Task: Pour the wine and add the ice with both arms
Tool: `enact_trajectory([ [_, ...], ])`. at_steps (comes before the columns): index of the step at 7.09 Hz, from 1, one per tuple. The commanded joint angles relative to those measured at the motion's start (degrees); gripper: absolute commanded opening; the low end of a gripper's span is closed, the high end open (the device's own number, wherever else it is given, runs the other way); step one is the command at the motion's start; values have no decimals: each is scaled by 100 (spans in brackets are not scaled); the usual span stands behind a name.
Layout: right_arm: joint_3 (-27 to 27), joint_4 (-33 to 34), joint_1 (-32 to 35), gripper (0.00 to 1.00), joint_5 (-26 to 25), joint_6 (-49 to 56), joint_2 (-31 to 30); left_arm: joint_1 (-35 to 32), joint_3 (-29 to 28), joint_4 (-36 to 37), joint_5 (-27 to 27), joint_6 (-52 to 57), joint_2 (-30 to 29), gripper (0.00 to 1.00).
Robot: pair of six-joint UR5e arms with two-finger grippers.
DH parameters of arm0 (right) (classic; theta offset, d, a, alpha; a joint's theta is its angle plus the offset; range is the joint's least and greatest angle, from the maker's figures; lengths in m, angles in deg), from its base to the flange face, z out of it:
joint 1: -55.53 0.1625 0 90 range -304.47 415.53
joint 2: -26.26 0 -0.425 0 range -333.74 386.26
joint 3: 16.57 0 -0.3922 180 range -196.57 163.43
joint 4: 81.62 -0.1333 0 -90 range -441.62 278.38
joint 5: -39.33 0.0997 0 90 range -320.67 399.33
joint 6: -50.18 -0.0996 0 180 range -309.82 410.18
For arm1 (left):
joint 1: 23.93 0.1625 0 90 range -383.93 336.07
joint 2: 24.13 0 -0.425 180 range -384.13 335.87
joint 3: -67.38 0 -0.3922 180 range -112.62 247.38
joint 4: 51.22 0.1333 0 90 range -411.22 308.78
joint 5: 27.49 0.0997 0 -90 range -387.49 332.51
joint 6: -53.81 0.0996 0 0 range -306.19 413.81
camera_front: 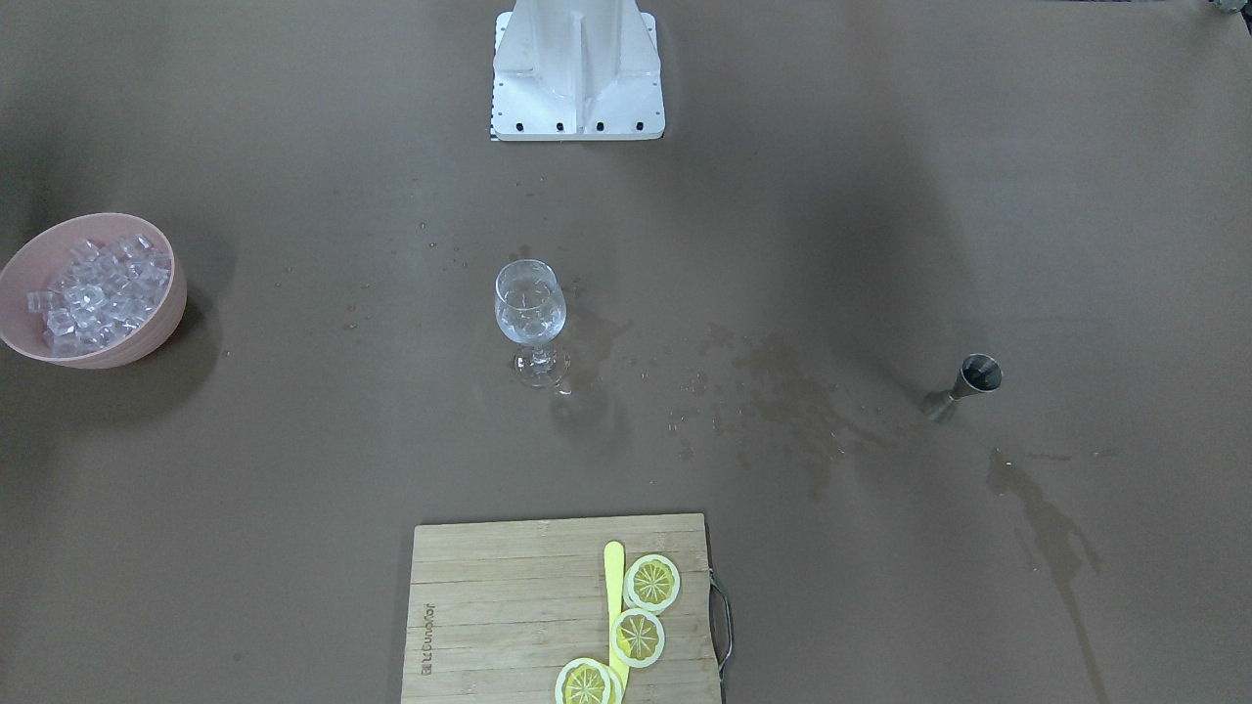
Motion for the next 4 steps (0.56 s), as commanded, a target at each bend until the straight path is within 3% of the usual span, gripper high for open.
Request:
enact_trajectory([
  [1,6,-1,-46,100,-2,4,21,716,548,-1188,67,-1887,374,98],
  [2,-64,8,-89,100,33,-22,38,1197,628,-1464,537,-2608,375,97],
  [4,-134,-1,-230,100,95,-649,47,2619,918,-1449,2353,-3831,515,98],
])
